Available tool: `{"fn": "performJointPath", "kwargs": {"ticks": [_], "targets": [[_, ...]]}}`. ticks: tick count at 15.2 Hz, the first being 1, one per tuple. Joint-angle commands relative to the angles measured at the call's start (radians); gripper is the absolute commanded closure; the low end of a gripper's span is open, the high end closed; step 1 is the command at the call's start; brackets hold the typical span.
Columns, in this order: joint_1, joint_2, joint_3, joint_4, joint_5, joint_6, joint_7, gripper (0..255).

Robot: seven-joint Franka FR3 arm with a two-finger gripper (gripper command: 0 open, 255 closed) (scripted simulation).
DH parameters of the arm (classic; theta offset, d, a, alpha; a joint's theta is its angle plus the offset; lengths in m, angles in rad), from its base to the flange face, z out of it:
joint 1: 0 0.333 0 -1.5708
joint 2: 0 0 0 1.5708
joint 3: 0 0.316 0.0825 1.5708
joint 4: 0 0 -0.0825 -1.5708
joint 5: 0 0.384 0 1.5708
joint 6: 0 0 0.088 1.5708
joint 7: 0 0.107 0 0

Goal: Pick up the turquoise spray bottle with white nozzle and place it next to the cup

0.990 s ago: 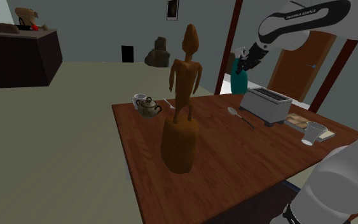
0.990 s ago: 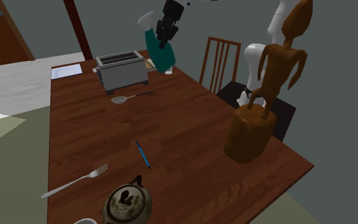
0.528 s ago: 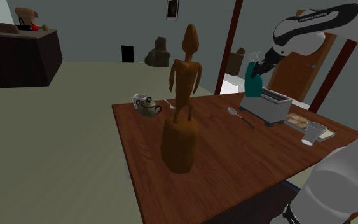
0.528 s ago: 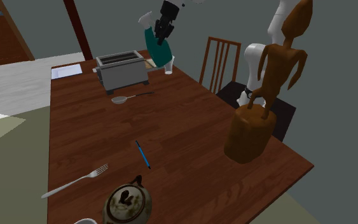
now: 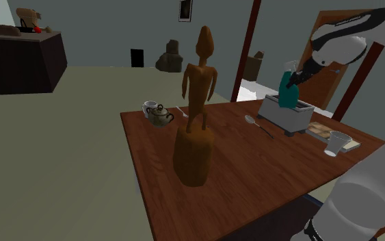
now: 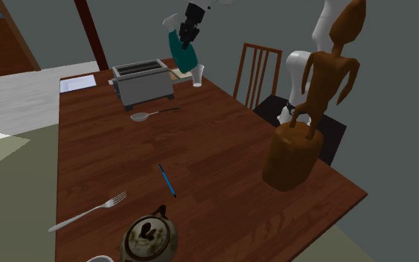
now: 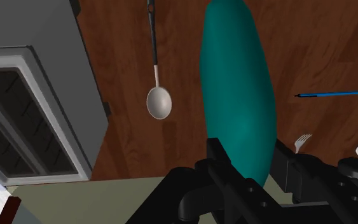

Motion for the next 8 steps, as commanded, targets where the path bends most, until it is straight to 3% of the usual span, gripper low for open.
{"fn": "performJointPath", "kwargs": {"ticks": [1,8], "targets": [[-0.004,0.025,-0.049,0.022,0.036,-0.016,-0.07,255],[-0.039,0.221,-0.224,0.172,0.263,-0.128,-0.348,255]]}}
